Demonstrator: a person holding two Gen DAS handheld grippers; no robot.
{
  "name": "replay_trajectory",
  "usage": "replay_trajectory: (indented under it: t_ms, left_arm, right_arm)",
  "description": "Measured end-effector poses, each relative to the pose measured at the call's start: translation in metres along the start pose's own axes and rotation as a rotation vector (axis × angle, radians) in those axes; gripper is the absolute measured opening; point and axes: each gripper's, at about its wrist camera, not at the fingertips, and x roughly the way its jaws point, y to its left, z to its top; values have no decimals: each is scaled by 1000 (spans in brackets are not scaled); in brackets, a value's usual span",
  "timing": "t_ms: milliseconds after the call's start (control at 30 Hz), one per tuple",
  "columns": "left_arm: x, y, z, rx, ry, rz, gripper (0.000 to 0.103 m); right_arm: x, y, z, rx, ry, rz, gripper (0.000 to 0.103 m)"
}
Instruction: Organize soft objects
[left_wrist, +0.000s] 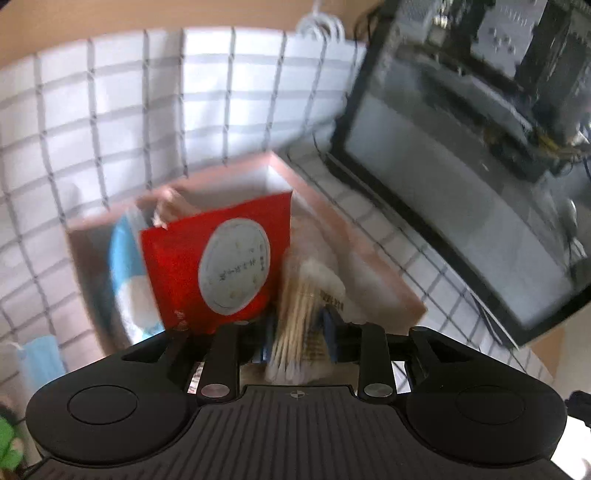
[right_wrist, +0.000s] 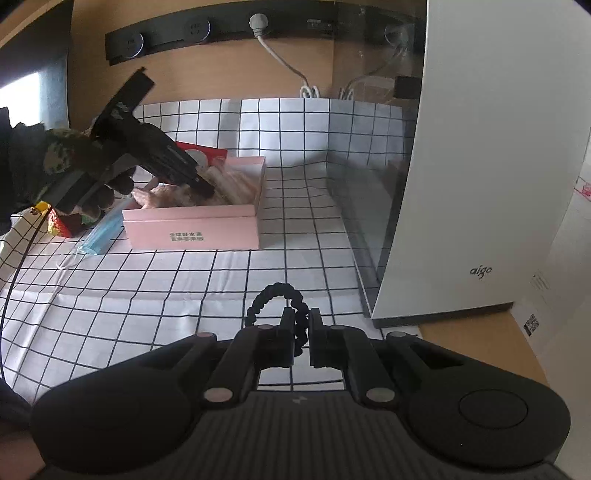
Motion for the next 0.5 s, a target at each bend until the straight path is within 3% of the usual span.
replay_trajectory:
  t_ms: [233, 367, 500]
  left_arm:
    - [-84, 12, -20, -108, -227, 50, 30]
    - [-131, 21, -54, -229, -333, 56, 30]
    - [-161, 20, -111, -400, -369, 31, 30]
  right_arm:
    - [8, 2, 27, -36, -62, 42, 7]
    - [31, 2, 81, -21, -148, 113, 7]
    - [83, 8, 150, 59, -187, 199, 7]
